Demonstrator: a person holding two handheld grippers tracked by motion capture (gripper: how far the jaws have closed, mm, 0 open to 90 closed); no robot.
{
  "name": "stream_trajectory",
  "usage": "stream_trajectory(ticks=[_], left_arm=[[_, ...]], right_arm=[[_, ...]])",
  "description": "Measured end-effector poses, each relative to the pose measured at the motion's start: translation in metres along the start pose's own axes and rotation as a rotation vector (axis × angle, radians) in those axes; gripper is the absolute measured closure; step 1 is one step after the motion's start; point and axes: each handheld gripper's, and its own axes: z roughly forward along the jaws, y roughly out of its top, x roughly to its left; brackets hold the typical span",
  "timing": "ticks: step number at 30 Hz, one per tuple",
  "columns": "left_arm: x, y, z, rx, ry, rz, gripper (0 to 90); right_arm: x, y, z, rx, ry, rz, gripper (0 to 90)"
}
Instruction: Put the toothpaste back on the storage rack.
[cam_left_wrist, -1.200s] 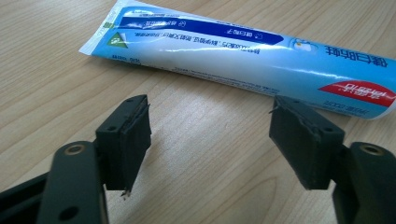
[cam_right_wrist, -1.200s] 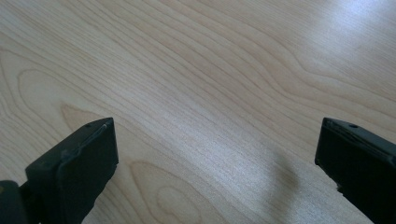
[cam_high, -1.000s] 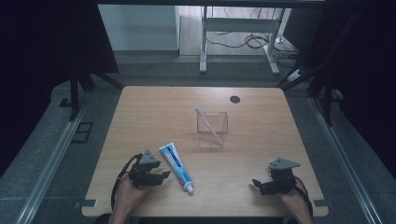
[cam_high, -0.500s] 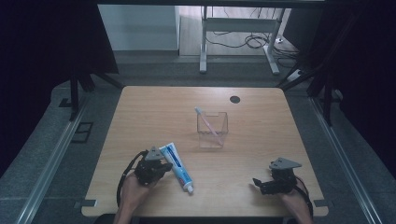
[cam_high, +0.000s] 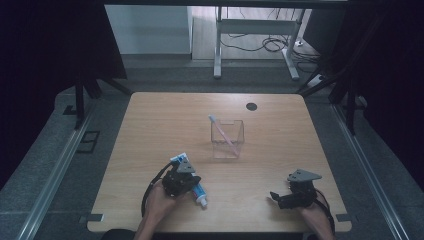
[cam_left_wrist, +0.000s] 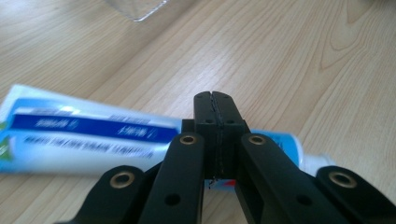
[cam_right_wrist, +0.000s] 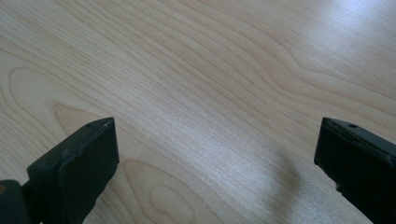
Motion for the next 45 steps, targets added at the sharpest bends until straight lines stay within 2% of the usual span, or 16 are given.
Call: stream_trajectory(ticks=[7,11,18,21,25,29,45], left_arm=[[-0.006,0.003,0.011,0.021,-0.022,-0.004,89.5],[-0.006,0.002,0.011,0.023,-0.026,-0.025,89.5],[-0.008,0.001,0.010,0.048,-0.022,-0.010,89.5],[-0.007,0.000,0.010,0.050,-0.027,-0.020,89.5],[-0.007,-0.002,0.011,0.074,-0.025,-0.018,89.5],[-0.009,-0.007,0.014,0.113,-0.003,-0.002,89.5],[0.005,-0.024,-0.002,0.129,0.021,-0.029,89.3]], right_arm=[[0.000,0.000,-0.001,-0.002,0.000,-0.001,0.2],[0.001,0.000,0.000,-0.001,0.004,-0.002,0.2],[0.002,0.001,0.000,-0.001,0.007,-0.008,0.4],[0.002,0.001,0.001,0.000,0.010,-0.011,0.4],[0.003,0.001,0.001,-0.001,0.011,-0.010,0.4],[0.002,0.001,0.000,-0.002,0.010,-0.007,0.4],[0.003,0.001,0.002,0.009,0.022,-0.013,0.4]])
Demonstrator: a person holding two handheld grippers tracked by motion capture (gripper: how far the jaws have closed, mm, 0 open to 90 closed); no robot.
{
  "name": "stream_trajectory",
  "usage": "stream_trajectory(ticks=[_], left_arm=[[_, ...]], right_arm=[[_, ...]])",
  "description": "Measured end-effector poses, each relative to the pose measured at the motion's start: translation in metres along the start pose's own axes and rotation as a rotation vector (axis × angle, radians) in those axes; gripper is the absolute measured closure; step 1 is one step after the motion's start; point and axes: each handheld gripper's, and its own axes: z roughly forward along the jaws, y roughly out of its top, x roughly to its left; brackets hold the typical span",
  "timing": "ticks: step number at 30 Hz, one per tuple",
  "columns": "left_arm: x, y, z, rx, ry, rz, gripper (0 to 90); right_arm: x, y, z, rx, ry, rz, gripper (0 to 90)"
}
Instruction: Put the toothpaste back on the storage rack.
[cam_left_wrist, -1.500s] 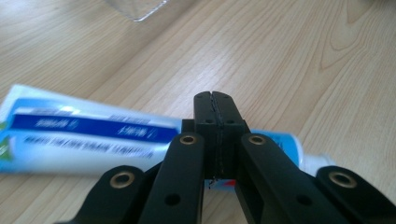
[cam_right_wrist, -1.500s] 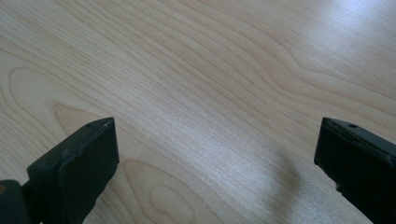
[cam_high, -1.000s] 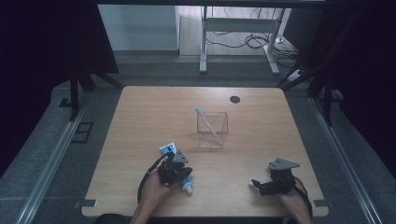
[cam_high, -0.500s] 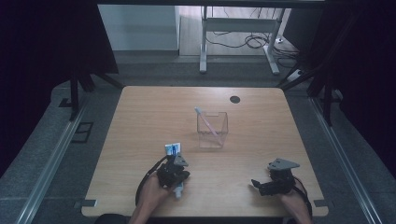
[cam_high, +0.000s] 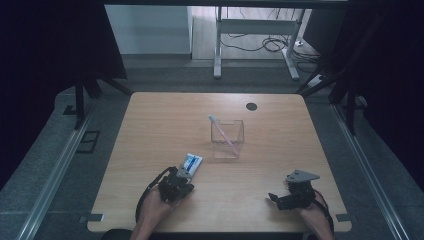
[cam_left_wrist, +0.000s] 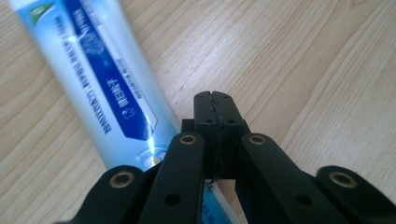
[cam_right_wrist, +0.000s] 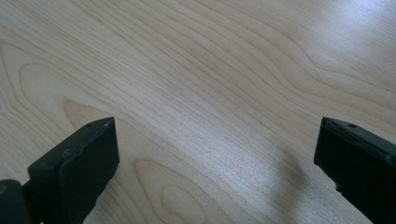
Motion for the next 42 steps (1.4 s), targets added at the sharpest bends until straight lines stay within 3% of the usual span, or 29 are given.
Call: stream_trajectory(ticks=[13,21,24,26,29,34,36,42], left_arm=[[0.016,-0.011,-0.011,0.021,0.029,0.005,88.1],[0.021,-0.010,-0.012,0.025,-0.031,-0.006,88.1],[0.022,-0.006,-0.019,0.014,-0.028,-0.006,86.6],[0.024,-0.002,-0.023,0.019,-0.038,-0.011,84.1],[0.027,0.005,-0.028,0.044,-0.014,-0.002,80.9],[0.035,0.013,-0.032,0.060,-0.011,-0.009,73.5],[0.038,0.017,-0.032,0.079,0.009,-0.008,69.7],[0.047,0.025,-0.030,0.137,0.017,-0.007,58.8]], right_arm=[[0.000,0.000,0.000,0.005,-0.002,-0.002,0.7],[0.002,0.001,0.000,-0.004,-0.003,-0.010,1.2],[0.001,0.001,-0.001,-0.006,-0.004,-0.013,1.3],[0.001,0.001,0.000,-0.003,-0.003,-0.013,1.3],[0.002,0.001,-0.001,-0.004,-0.004,-0.013,1.3],[0.002,0.001,-0.001,-0.002,-0.002,-0.015,1.4],[0.002,0.001,0.000,0.001,-0.002,-0.017,1.4],[0.002,0.001,0.000,0.000,-0.002,-0.018,1.4]])
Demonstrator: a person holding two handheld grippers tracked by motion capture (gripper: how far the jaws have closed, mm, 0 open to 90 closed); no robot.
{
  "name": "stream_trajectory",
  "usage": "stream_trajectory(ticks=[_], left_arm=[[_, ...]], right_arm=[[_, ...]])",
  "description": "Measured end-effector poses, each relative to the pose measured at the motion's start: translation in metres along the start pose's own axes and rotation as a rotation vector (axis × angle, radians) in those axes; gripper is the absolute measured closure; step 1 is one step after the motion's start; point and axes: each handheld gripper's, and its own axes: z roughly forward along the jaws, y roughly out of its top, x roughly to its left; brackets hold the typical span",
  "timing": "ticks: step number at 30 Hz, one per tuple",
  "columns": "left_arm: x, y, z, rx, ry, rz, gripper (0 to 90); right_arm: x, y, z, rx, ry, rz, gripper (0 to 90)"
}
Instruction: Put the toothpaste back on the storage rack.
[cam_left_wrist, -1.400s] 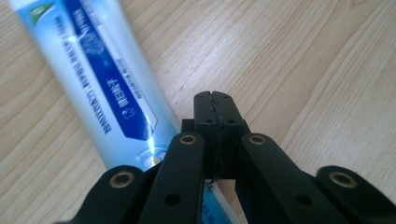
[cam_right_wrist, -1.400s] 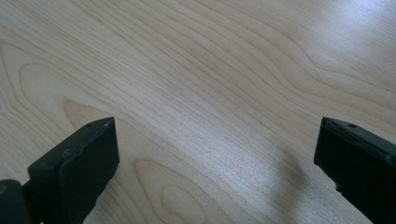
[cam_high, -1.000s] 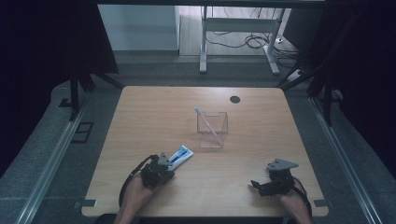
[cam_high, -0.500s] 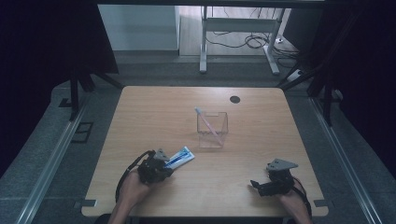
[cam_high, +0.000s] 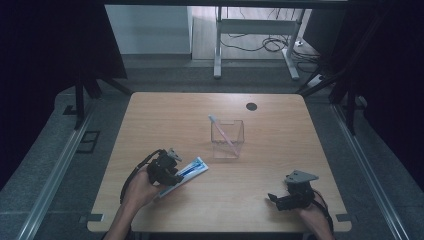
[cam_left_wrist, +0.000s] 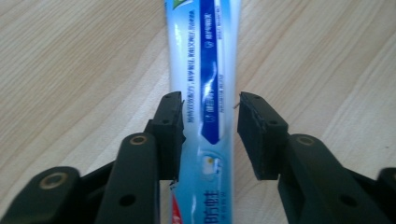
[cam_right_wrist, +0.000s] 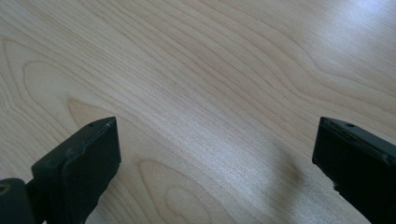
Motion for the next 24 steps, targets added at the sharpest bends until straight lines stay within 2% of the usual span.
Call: stream_trajectory(ticks=[4,9,16,24], left_arm=[[0.004,0.004,0.003,0.025,-0.021,-0.018,52.8],[0.008,0.010,0.008,0.058,-0.037,-0.020,47.5],[0.008,0.019,0.017,0.108,-0.053,-0.018,45.5],[0.007,0.024,0.031,0.149,-0.050,-0.002,44.7]], right_arm=[[0.000,0.000,0.000,-0.002,0.000,-0.001,1.4],[0.001,0.000,0.000,0.000,0.003,-0.001,1.4],[0.000,0.000,0.000,0.000,0.004,-0.002,1.4],[0.000,0.000,0.000,0.002,0.004,-0.003,1.4]])
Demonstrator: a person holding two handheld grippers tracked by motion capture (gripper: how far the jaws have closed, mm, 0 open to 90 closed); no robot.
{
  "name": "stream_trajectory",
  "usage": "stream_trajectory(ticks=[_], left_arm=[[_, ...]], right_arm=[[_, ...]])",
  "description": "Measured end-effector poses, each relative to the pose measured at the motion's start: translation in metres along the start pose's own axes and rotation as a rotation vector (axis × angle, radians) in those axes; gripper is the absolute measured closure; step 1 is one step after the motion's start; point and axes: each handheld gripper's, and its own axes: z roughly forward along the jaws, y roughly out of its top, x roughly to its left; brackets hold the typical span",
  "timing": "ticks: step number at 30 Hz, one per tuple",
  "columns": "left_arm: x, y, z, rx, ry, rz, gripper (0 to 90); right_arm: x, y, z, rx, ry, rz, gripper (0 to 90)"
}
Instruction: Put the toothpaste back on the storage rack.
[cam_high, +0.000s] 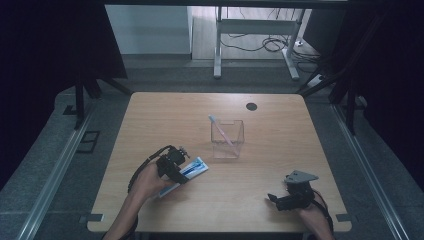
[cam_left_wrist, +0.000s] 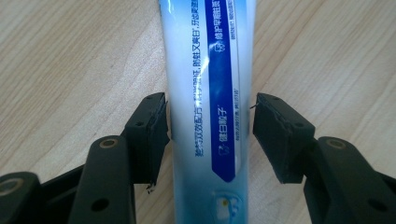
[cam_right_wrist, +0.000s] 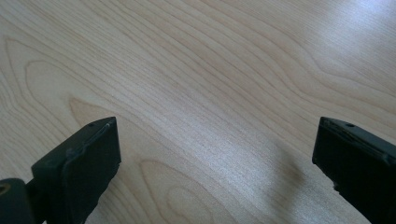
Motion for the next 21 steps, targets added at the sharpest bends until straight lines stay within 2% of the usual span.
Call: stream_trajectory(ticks=[5,10,16,21], left_arm=[[0.0004,0.0026,0.0063,0.025,-0.001,-0.002,45.5],[-0.0005,0.0041,0.0062,0.036,0.003,-0.003,49.9],[-0.0014,0.0039,0.0007,0.026,0.004,-0.015,64.0],[-0.0005,0.0013,-0.0025,0.003,-0.004,-0.022,69.3]], right_arm=[[0.0001,-0.0001,0.0000,0.001,0.000,-0.001,1.4],[-0.0001,-0.0002,-0.0002,-0.001,-0.001,0.000,1.4],[0.0003,-0.0001,0.0001,0.001,0.000,-0.001,1.4],[0.0001,-0.0001,-0.0001,0.001,-0.002,-0.001,1.4]])
